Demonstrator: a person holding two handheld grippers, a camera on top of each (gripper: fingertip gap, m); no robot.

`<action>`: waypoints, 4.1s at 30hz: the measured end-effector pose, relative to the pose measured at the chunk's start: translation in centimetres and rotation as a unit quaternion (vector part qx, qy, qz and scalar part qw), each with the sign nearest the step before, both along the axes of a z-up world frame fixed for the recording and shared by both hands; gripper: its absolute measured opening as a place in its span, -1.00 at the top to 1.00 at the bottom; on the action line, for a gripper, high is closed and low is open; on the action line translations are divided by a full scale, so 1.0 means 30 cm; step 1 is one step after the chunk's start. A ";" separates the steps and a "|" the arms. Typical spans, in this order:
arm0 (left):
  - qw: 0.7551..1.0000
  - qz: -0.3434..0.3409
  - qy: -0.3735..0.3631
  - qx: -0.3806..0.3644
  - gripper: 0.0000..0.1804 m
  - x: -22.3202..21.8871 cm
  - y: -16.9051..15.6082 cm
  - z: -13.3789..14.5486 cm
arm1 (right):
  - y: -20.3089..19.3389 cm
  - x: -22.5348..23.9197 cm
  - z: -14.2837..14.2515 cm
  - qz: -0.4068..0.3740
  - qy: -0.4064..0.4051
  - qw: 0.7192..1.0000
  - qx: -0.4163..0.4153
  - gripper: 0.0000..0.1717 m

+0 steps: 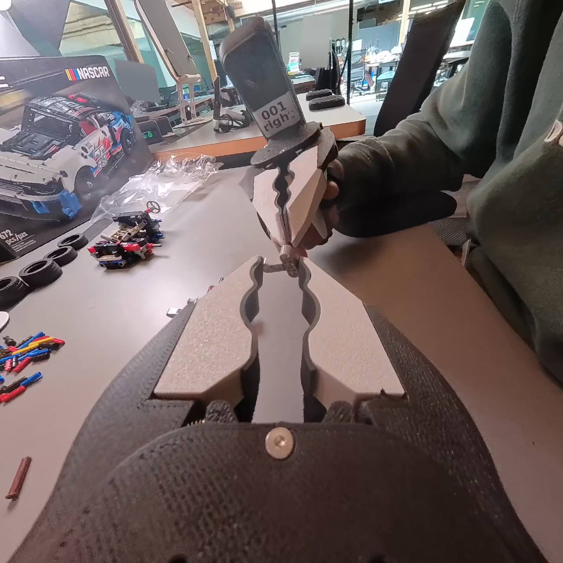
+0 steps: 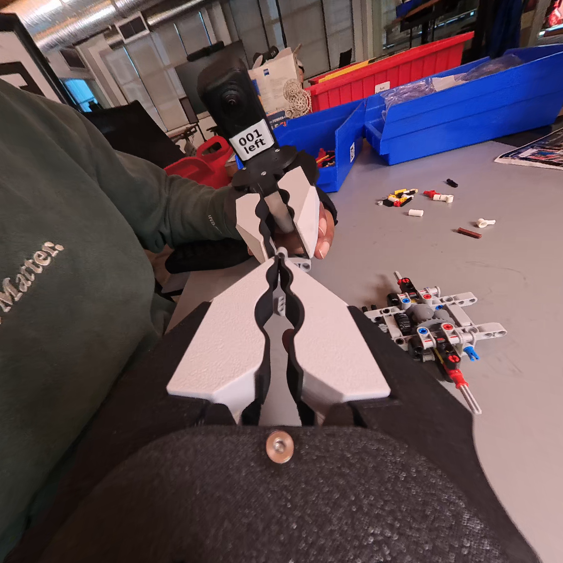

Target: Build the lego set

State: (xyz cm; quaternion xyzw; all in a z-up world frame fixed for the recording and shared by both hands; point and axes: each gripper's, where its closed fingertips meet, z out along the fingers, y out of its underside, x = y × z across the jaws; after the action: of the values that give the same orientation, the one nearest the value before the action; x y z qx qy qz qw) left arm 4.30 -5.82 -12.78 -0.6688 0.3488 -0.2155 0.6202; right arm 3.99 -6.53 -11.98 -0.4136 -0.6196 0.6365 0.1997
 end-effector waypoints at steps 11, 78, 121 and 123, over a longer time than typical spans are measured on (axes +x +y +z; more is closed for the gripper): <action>0.998 0.000 -0.031 0.050 0.88 -0.008 -0.010 0.065 | 0.007 -0.011 0.015 0.011 -0.034 0.995 -0.095 0.58; 0.993 -0.063 -0.084 -0.058 0.92 0.046 -0.032 0.007 | -0.003 -0.005 -0.058 -0.032 0.062 0.976 0.207 0.74; 0.956 0.150 0.219 -0.124 0.48 -0.197 0.151 -0.234 | 0.229 0.035 -0.217 -0.064 -0.043 0.952 0.298 0.74; 0.952 0.151 0.228 -0.137 0.37 -0.207 0.165 -0.228 | 0.230 0.034 -0.219 -0.065 -0.045 0.951 0.298 0.74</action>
State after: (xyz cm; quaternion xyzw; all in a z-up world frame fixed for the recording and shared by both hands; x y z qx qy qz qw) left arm -1.91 -0.88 -19.62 -0.8235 0.3435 -0.0069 0.4515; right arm 5.00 0.36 -18.54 -0.4025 -0.7613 0.3893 0.3271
